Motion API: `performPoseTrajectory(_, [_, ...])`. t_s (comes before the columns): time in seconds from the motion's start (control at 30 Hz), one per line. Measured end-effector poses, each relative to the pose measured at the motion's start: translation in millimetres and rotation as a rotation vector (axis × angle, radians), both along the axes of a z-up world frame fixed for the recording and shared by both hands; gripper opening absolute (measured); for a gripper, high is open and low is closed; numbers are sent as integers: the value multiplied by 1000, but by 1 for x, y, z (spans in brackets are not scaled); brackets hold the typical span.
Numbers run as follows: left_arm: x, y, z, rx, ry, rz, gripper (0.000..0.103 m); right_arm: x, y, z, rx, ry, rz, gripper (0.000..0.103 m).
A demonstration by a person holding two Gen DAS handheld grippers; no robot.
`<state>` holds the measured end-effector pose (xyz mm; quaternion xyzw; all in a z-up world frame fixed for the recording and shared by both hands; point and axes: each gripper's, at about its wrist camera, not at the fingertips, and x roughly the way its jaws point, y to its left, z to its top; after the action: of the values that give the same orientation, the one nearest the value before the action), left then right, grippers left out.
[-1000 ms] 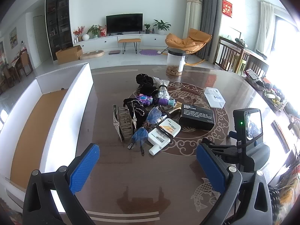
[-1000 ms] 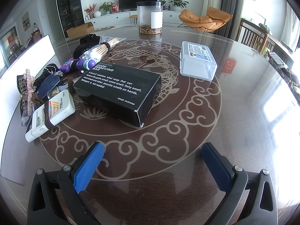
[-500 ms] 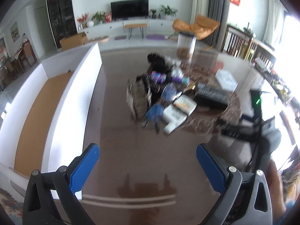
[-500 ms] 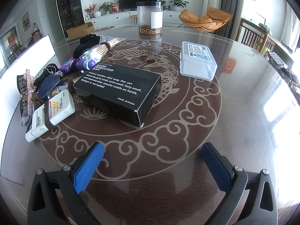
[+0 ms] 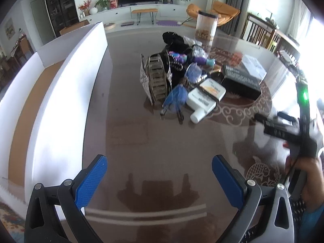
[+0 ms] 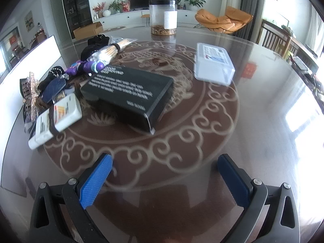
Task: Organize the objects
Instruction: 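Move the left tool toward the pile of items on the table, then grasp the rhinestone hair claw with the left tool while the right tool grasps the black box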
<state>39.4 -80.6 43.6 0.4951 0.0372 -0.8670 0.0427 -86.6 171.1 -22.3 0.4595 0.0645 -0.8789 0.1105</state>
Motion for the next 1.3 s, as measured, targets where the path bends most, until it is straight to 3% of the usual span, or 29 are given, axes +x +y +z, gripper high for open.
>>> performPoseTrajectory(0.17, [-48, 1, 8, -53, 37, -9, 103, 22, 15, 0, -5, 17, -42, 103])
performPoseTrajectory(0.27, [-89, -10, 13, -65, 80, 46, 103, 22, 15, 0, -4, 19, -45, 103])
performPoseTrajectory(0.37, [-131, -26, 2, -53, 65, 129, 103, 22, 15, 0, -3, 19, -46, 103])
performPoseTrajectory(0.5, [-168, -26, -27, -130, 11, 145, 103, 22, 15, 0, -3, 19, -46, 103])
performPoseTrajectory(0.53, [-169, -28, -31, -120, 17, 141, 98, 22, 15, 0, -3, 19, -46, 103])
performPoseTrajectory(0.57, [-168, -30, -32, -99, 21, 135, 86, 22, 15, 0, -3, 19, -46, 103])
performPoseTrajectory(0.6, [-164, -32, -33, -47, 20, 117, 79, 22, 15, 0, -3, 18, -45, 103])
performPoseTrajectory(0.67, [-156, -35, -32, 29, 32, 81, 55, 22, 15, 0, -4, 18, -46, 103])
performPoseTrajectory(0.93, [-82, -23, -31, 79, -18, -83, 55, 22, 15, 0, -3, 18, -46, 103])
performPoseTrajectory(1.0, [-73, -25, -33, 52, -32, -77, 62, 22, 15, 0, -3, 18, -46, 103])
performPoseTrajectory(1.07, [-70, -27, -36, 8, -22, -63, 80, 22, 15, 0, -3, 19, -46, 103])
performPoseTrajectory(1.13, [-67, -30, -37, -8, -5, -42, 85, 22, 15, 0, -3, 19, -46, 103])
performPoseTrajectory(1.23, [-72, -36, -44, 36, -21, -15, 85, 23, 15, 0, -3, 19, -46, 103])
performPoseTrajectory(1.3, [-81, -40, -53, 83, -46, -27, 94, 23, 15, 0, -3, 19, -46, 103])
